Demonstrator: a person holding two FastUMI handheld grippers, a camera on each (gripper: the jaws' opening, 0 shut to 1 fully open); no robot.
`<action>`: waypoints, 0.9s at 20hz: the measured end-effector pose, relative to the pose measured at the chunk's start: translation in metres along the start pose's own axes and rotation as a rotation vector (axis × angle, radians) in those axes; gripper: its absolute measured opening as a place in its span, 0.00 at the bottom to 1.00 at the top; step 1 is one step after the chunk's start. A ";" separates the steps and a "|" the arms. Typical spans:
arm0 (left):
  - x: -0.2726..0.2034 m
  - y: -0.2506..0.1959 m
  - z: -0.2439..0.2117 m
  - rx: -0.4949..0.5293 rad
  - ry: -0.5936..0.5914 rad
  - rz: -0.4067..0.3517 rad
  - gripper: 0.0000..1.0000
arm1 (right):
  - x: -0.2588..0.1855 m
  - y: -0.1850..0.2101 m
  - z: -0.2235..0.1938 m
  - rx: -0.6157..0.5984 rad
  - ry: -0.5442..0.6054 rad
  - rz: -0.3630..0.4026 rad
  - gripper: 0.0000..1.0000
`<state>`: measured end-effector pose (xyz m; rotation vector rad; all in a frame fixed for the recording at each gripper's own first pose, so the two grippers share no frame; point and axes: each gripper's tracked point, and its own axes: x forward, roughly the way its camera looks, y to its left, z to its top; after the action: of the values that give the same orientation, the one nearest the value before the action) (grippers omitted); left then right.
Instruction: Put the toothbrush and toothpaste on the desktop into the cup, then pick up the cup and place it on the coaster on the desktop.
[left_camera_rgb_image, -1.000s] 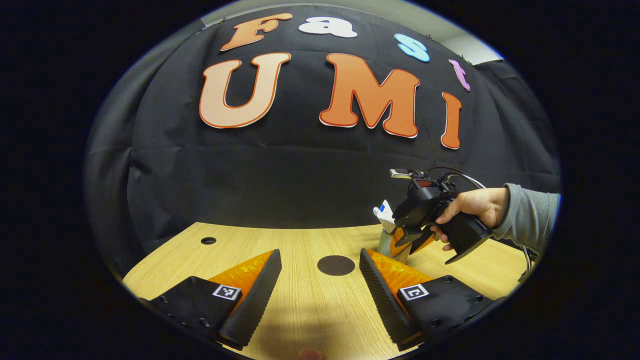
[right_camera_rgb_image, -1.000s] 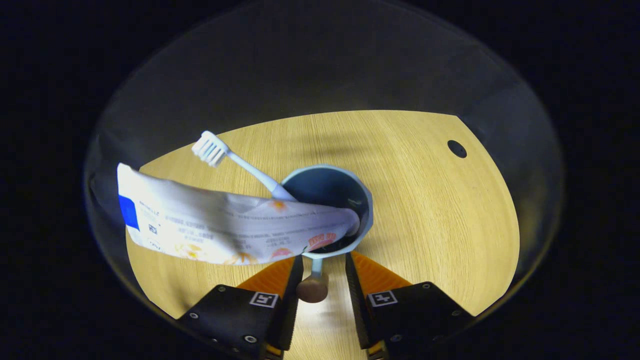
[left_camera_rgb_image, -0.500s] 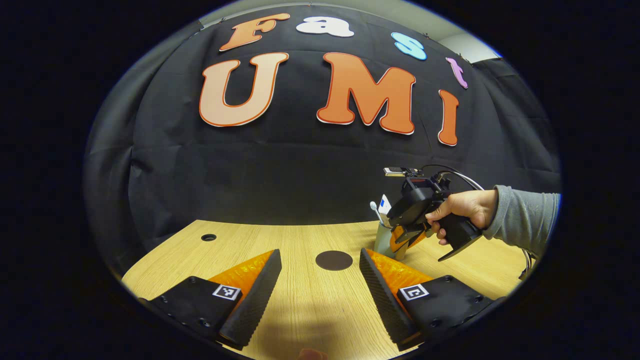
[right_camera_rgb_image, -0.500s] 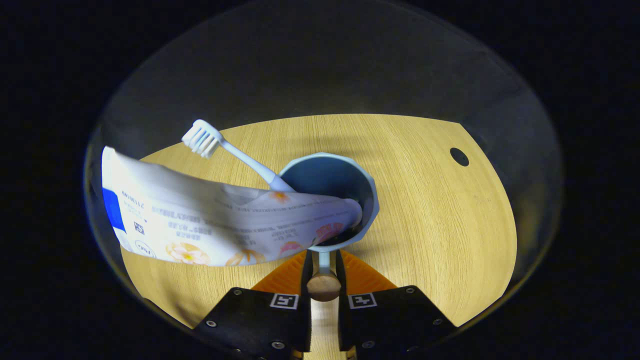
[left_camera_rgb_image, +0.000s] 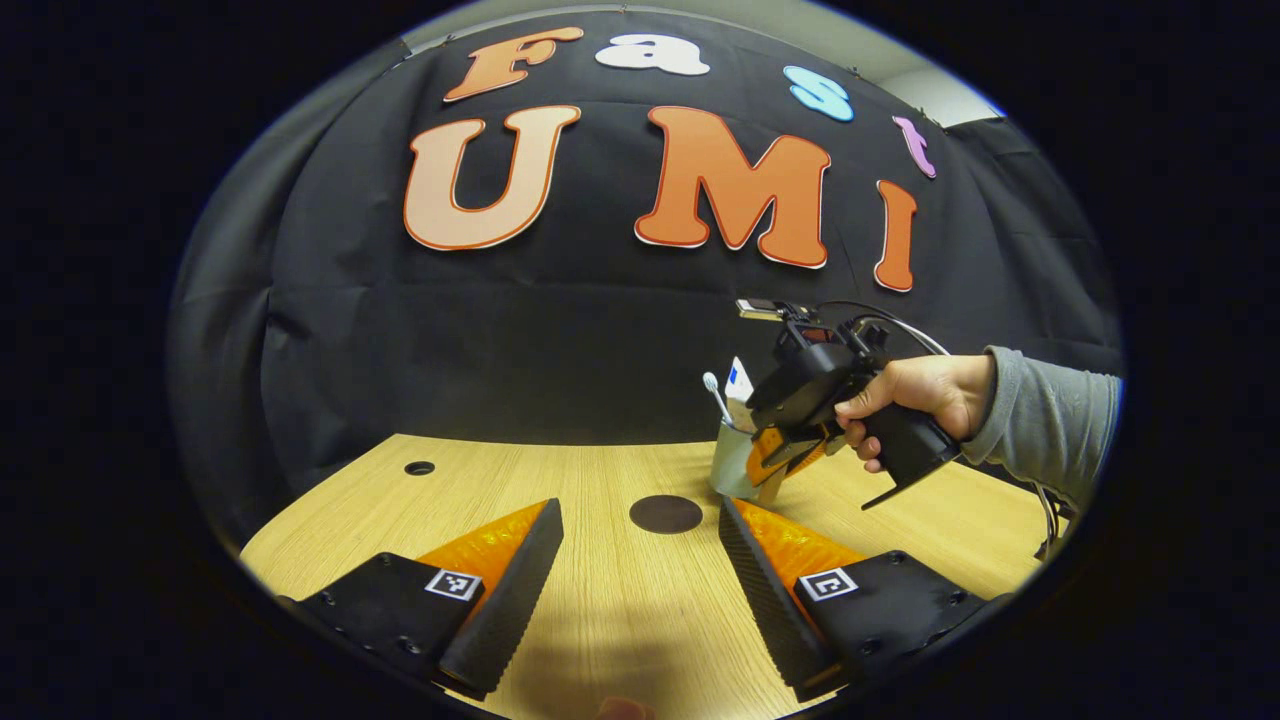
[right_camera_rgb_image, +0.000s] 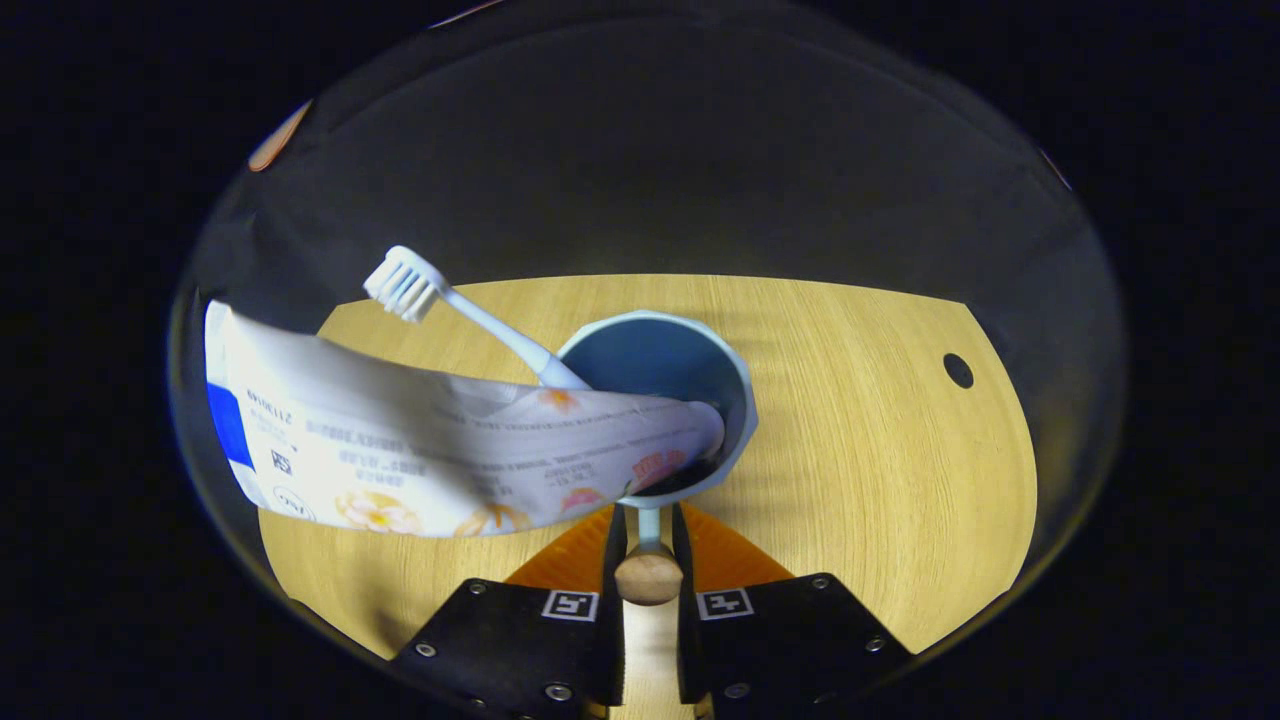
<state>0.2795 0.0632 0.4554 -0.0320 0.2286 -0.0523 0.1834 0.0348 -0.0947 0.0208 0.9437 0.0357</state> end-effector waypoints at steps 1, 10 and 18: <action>-0.002 0.002 -0.002 0.002 0.001 0.004 0.99 | 0.001 0.001 0.001 -0.015 -0.002 0.011 0.21; -0.006 0.022 -0.017 -0.016 0.035 0.046 0.99 | -0.001 0.005 0.003 -0.124 0.037 0.068 0.21; -0.006 0.036 -0.029 -0.036 0.059 0.072 0.99 | -0.004 0.004 0.002 -0.178 0.090 0.083 0.21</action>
<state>0.2692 0.0985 0.4271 -0.0581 0.2894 0.0228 0.1825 0.0384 -0.0908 -0.1071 1.0260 0.1991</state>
